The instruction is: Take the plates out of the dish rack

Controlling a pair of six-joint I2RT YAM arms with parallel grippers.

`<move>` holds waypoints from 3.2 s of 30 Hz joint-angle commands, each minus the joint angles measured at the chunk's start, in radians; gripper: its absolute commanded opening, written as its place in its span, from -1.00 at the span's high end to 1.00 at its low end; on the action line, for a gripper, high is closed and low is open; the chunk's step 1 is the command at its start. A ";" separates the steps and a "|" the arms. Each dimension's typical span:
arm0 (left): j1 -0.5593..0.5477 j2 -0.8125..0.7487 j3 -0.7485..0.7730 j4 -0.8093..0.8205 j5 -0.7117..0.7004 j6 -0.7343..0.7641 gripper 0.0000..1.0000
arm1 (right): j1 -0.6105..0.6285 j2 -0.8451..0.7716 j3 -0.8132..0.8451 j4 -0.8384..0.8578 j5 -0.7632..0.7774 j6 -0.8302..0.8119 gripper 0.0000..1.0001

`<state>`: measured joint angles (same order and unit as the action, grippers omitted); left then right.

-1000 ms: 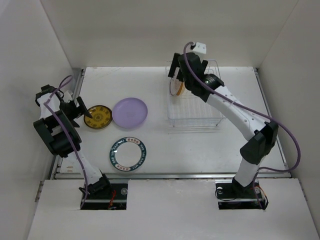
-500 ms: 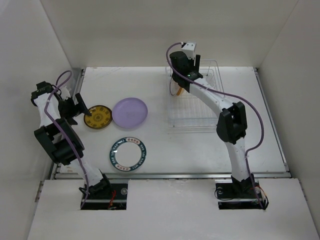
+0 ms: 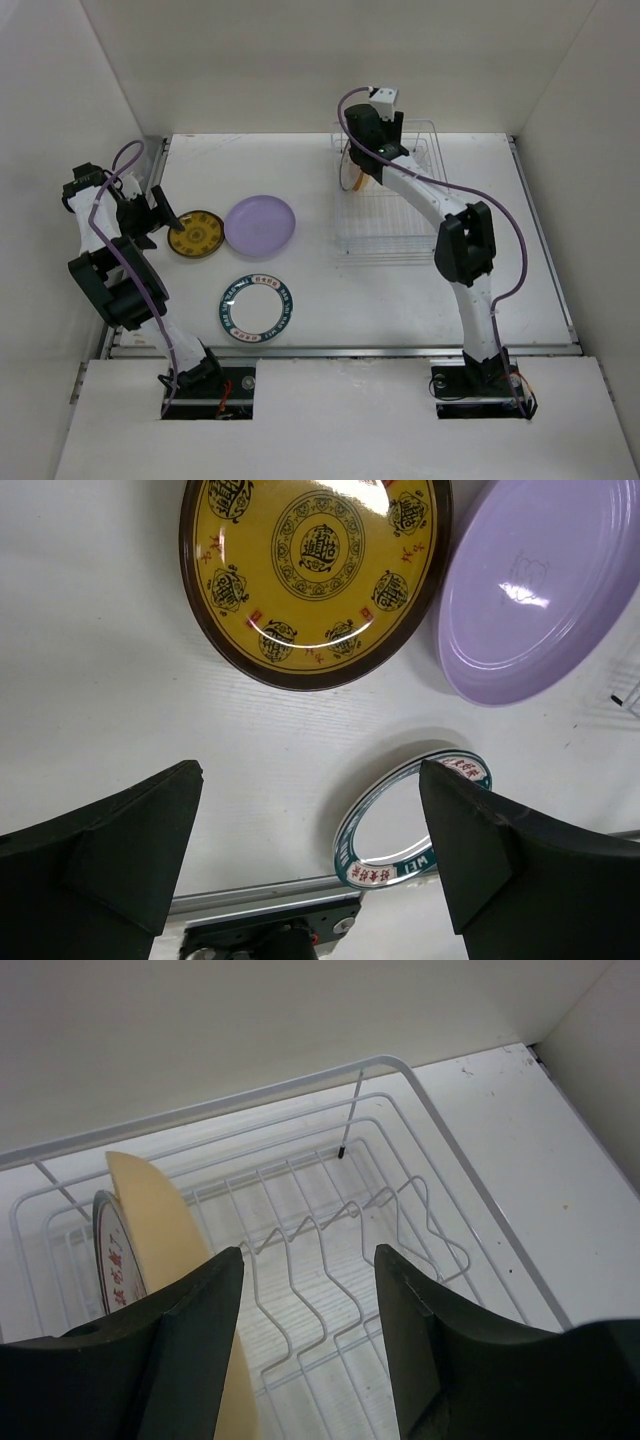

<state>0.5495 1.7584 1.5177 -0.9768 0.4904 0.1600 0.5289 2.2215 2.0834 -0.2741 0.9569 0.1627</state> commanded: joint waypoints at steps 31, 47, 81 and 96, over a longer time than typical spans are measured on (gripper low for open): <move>-0.034 -0.048 -0.013 0.047 -0.093 -0.016 -0.77 | -0.023 -0.003 0.064 -0.080 -0.284 0.070 -0.23; -0.066 -0.020 -0.013 0.056 -0.084 -0.027 -0.79 | -0.032 -0.055 -0.026 -0.093 -0.205 0.101 -0.15; -0.088 0.003 0.018 0.038 -0.065 -0.008 -0.79 | -0.032 -0.039 -0.097 -0.080 -0.159 0.123 -0.19; -0.088 -0.022 -0.002 0.049 -0.064 0.001 -0.79 | 0.046 -0.207 -0.120 0.146 0.280 -0.164 1.00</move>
<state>0.4599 1.7649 1.5131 -0.9165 0.4107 0.1490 0.5621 2.1418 1.9663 -0.2993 0.9840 0.1287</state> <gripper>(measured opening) 0.894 0.217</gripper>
